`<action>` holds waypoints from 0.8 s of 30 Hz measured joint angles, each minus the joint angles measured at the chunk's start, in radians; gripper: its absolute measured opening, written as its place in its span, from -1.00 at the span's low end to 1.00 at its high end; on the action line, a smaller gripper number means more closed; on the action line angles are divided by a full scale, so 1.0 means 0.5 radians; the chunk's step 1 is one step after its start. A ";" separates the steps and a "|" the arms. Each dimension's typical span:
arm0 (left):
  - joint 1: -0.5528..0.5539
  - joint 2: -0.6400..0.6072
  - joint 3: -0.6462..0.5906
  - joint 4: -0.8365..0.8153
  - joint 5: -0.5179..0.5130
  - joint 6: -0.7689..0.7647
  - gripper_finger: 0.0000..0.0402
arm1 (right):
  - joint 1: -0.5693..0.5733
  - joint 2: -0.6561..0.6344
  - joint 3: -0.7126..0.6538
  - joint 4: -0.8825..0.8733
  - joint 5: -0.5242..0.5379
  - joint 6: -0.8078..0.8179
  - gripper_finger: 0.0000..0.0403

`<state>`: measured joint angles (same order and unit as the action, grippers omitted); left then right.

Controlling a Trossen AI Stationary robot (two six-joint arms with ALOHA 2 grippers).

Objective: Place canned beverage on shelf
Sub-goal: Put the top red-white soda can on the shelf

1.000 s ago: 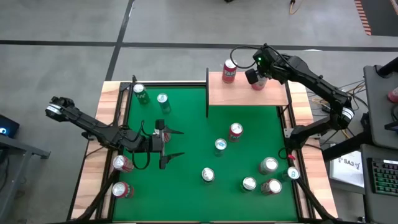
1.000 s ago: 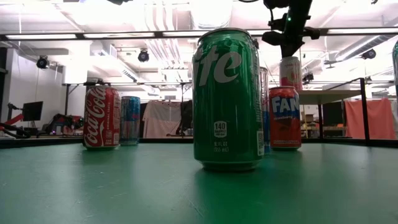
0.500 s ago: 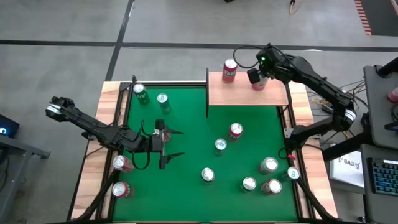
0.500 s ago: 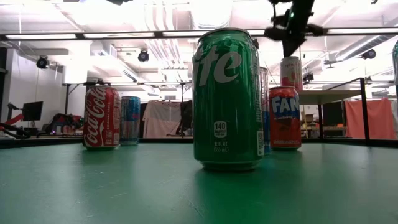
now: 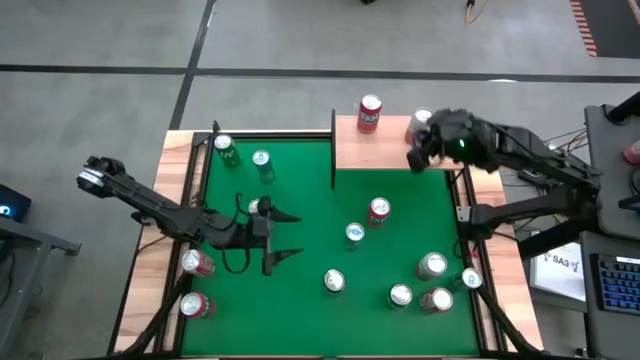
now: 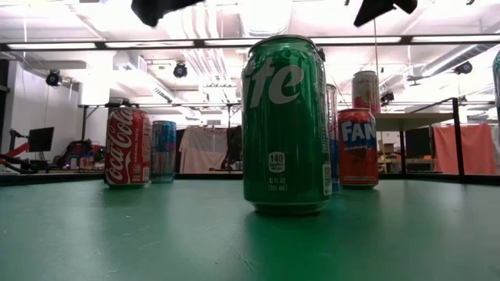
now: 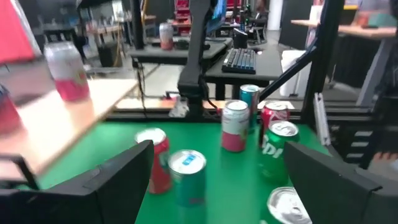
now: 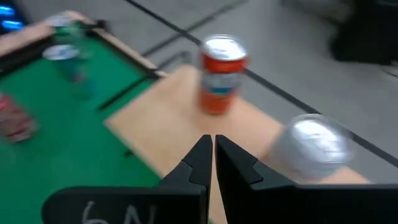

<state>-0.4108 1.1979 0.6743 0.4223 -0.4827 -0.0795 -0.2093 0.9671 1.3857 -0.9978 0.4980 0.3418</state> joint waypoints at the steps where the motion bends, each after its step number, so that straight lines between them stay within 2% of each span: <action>1: -0.007 0.050 0.000 0.044 0.001 -0.043 0.70 | 0.080 -0.034 -0.045 0.040 0.000 0.000 -0.94; 3: -0.025 0.143 0.008 0.110 0.006 -0.111 0.70 | 0.226 -0.096 -0.145 0.138 0.001 0.000 -0.94; 6: -0.048 0.259 0.104 0.011 0.006 -0.234 0.70 | 0.408 -0.166 -0.300 0.334 0.001 -0.003 -0.94; 9: -0.062 0.345 0.277 -0.322 0.007 -0.361 0.70 | 0.558 -0.210 -0.439 0.494 0.003 -0.004 -0.94; 16: -0.086 0.574 0.804 -1.622 0.008 -0.711 0.70 | 0.775 -0.263 -0.673 0.649 0.005 -0.002 -0.94; 18: -0.089 0.649 0.934 -1.900 0.011 -0.767 0.70 | 0.821 -0.268 -0.723 0.656 0.005 0.014 -0.94; 20: -0.091 0.720 1.039 -2.064 0.057 -0.776 0.70 | 0.850 -0.271 -0.767 0.678 0.005 0.029 -0.94; 24: -0.099 0.848 1.201 -2.088 0.150 -0.715 0.70 | 0.887 -0.269 -0.853 0.753 0.008 0.066 -0.94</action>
<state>-0.4603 1.6220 1.2750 -0.6215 -0.4075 -0.4368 0.2342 0.8326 0.9591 -0.6213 0.5022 0.3748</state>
